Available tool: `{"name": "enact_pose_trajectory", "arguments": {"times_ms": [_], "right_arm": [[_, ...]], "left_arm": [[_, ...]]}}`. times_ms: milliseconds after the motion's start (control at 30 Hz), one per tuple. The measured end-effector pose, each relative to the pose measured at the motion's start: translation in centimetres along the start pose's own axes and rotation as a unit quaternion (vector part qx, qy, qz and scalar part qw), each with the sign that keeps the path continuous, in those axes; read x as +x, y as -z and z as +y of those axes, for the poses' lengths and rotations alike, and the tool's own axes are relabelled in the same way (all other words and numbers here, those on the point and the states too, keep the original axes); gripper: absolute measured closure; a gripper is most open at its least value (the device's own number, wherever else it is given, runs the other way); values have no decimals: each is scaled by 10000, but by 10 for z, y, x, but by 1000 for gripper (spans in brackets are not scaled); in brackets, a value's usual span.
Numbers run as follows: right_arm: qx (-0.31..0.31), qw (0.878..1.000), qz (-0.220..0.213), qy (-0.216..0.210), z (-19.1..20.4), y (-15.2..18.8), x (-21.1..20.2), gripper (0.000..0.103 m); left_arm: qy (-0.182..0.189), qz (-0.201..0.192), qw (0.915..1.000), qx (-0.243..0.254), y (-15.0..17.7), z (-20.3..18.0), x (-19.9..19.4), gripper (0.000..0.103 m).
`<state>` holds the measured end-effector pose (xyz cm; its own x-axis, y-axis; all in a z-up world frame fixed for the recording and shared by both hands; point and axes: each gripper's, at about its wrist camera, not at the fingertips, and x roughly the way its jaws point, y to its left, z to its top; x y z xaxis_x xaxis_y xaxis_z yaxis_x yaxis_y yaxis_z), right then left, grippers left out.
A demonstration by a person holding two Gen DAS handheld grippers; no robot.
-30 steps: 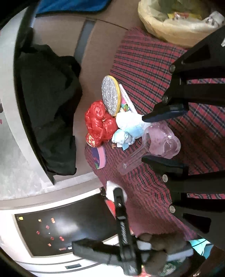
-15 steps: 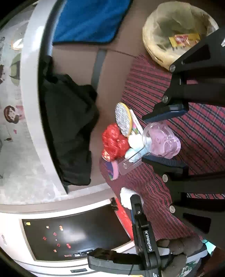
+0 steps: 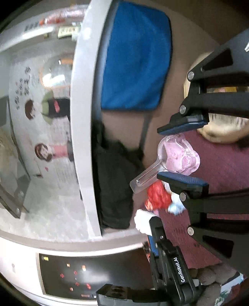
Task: Collect trash
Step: 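Carry the tissue and pink spoon over the bin and release both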
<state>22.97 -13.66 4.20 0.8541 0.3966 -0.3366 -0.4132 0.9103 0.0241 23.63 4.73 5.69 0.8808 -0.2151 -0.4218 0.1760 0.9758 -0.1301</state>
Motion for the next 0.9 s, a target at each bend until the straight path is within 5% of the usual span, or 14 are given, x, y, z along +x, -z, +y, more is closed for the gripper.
{"name": "enact_pose_trajectory", "arguments": {"times_ms": [333,900], "right_arm": [[64,9970,-83,768,-76,4,-30,67],[457,9949,13,898,-113,31,-16,67]], "left_arm": [[422,-87,9983,391,-9,-84,33,80],[525,-110,9982,272,14,-105,80,80]]}}
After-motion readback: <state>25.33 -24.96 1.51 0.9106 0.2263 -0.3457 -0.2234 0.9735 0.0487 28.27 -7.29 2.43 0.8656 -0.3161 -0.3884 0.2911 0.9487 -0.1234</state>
